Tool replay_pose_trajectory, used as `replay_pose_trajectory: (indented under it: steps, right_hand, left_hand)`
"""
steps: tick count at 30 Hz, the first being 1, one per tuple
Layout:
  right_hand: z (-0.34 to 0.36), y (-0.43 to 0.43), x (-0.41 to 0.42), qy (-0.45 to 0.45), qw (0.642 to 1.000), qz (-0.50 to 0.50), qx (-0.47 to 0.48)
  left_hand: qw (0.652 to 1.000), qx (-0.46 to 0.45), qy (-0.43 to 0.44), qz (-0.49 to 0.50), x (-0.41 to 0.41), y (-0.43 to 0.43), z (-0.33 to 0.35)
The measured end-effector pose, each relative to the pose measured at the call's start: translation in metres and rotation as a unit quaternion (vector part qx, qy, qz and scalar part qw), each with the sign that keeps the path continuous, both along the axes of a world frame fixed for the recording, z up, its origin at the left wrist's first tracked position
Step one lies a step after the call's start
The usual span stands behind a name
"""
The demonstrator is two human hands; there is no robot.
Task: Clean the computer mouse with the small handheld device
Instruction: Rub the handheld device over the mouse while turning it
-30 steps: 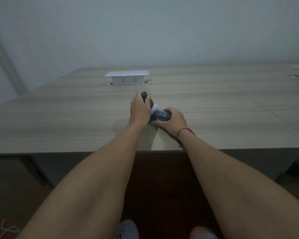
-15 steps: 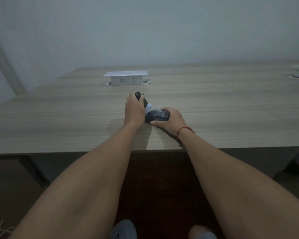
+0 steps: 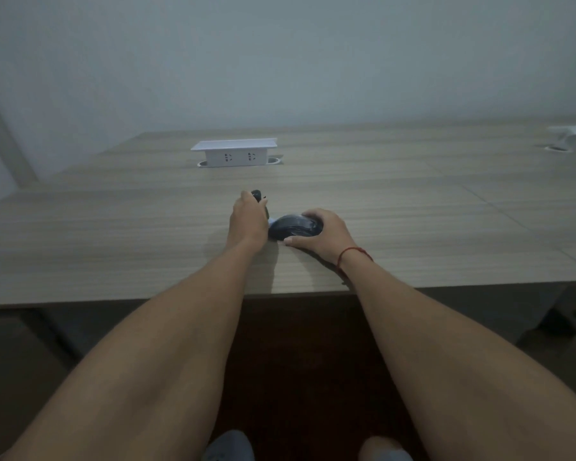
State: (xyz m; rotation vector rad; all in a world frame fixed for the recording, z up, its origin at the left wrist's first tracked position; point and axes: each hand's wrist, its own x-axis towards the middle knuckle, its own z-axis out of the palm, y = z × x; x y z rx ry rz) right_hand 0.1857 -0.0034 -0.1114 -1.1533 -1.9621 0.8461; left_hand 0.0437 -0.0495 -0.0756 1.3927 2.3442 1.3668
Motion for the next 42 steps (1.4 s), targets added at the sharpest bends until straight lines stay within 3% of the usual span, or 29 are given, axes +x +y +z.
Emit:
replay_pose_trajectory:
  steps: [6, 14, 21, 26, 31, 38, 42]
  right_hand:
    - [0.0, 0.0, -0.001, 0.007, 1.0, 0.002, -0.004]
    - [0.0, -0.004, 0.0, 0.013, 1.0, 0.005, -0.013]
    - [-0.003, -0.007, -0.003, 0.019, 1.0, -0.023, 0.0]
    - [0.001, -0.009, 0.0, 0.037, 0.999, -0.025, -0.004]
    - [0.001, -0.009, 0.002, 0.066, 0.998, -0.014, -0.017]
    - [-0.004, -0.005, -0.004, 0.044, 0.998, -0.054, -0.001]
    - [-0.003, -0.007, -0.003, 0.047, 0.996, -0.078, 0.007]
  left_hand:
    - [0.994, 0.084, -0.015, -0.063, 0.008, 0.001, 0.009]
    - [0.998, 0.032, -0.045, 0.018, -0.001, -0.008, -0.014]
    - [0.983, 0.177, -0.047, -0.012, 0.016, -0.015, -0.005]
    - [0.984, 0.145, -0.098, 0.006, 0.027, -0.012, -0.009]
    - [0.994, 0.07, -0.074, 0.041, 0.019, -0.01, -0.002]
    - [0.988, 0.139, -0.059, -0.021, 0.018, -0.013, -0.005]
    - [0.994, 0.084, -0.071, 0.022, 0.019, -0.01, -0.008]
